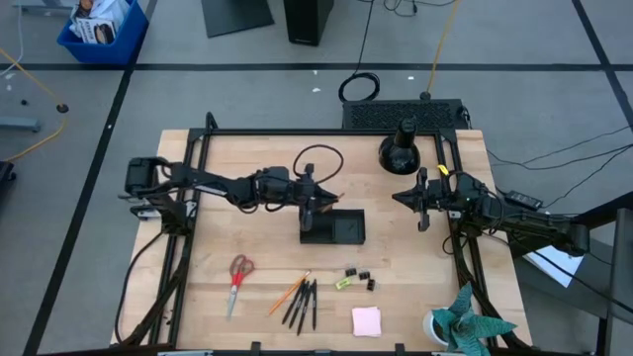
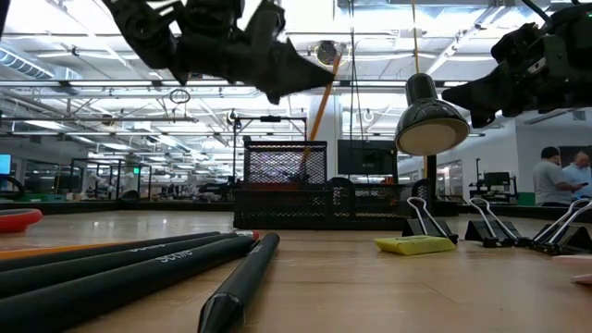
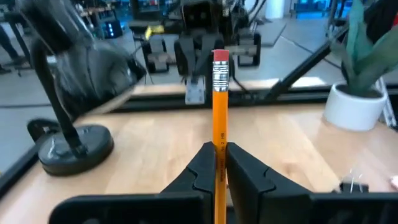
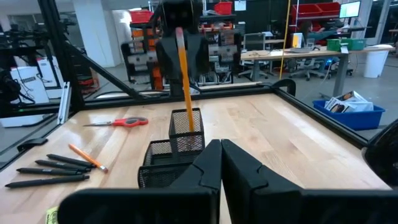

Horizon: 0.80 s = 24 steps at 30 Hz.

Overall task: Pick and place office supplies into organizer
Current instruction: Put the yellow pencil into the black desk organizer

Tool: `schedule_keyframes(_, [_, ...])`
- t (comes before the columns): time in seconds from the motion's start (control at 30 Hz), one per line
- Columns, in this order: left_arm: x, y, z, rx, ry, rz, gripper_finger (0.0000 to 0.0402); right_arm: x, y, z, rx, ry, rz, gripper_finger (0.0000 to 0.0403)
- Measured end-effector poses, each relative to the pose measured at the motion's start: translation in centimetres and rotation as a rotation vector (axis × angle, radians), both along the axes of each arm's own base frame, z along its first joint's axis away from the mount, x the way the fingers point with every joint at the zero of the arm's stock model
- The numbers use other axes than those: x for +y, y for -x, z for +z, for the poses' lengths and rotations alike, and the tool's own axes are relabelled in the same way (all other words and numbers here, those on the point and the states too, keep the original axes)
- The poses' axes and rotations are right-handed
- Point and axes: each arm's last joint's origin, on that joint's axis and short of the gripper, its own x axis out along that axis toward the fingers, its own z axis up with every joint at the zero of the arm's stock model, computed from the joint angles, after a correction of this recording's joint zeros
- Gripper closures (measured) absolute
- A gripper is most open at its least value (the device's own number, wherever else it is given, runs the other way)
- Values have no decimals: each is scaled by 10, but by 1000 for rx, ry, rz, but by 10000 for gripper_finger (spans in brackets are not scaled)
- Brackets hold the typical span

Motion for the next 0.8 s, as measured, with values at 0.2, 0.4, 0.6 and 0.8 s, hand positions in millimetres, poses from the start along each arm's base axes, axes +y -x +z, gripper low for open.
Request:
schedule_keyframes(0.2, [2, -7, -21, 39, 11, 14, 392, 0, 0, 0, 0, 0, 0, 399])
schedule_keyframes(0.4, [3, -8, -26, 54, 14, 39, 382, 0, 0, 0, 0, 0, 1, 399])
schedule_keyframes(0.6, [4, -9, -27, 60, 15, 59, 373, 0, 0, 0, 0, -3, 1, 399])
schedule_keyframes(0.8, [3, -8, -31, 103, 18, 63, 390, 0, 0, 0, 0, -4, 1, 399])
